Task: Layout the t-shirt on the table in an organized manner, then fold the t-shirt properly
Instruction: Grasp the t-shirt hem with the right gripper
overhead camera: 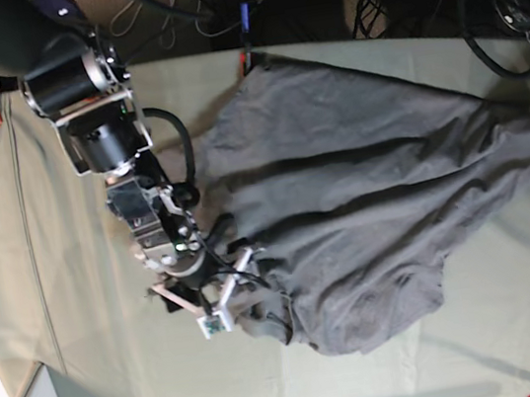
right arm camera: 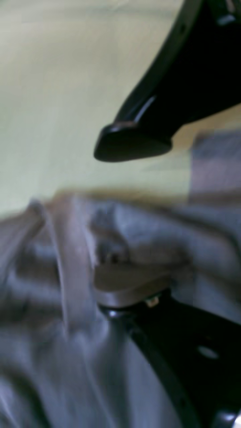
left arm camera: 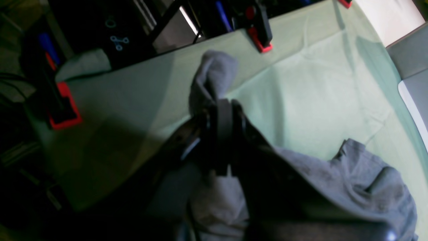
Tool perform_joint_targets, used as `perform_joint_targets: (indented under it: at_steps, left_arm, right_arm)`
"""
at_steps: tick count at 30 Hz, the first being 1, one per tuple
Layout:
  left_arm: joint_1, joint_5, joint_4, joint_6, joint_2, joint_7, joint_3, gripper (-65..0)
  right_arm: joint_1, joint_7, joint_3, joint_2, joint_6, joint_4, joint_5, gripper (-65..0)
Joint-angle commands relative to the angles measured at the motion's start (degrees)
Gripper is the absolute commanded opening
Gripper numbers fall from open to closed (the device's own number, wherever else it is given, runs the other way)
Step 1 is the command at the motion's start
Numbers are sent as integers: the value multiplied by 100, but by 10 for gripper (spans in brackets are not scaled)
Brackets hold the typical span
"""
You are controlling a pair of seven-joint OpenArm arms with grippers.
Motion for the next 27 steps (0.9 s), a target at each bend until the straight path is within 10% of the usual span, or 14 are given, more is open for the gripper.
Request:
perform_joint_targets:
  at_steps: [1,15,23,27]
  left_arm:
    - [-48,0,116,-28,-59,-136,-18,-648]
    - [-39,0,116,-28,-50,-136,-36,-648]
    - [-83,0,116,-28,-50,-154,-10,-648]
    - [-294,0,116,-28,-50,-154,34,-648]
  right_arm:
    - [181,149,-6,-51,126,95,-1,-173]
    - [216,158,-6,-59,135,-749,-1,-203]
    - [356,272,-6,-112,135,-714,-1,-635]
    - [523,369,29,-112,135,-538,-1,-650]
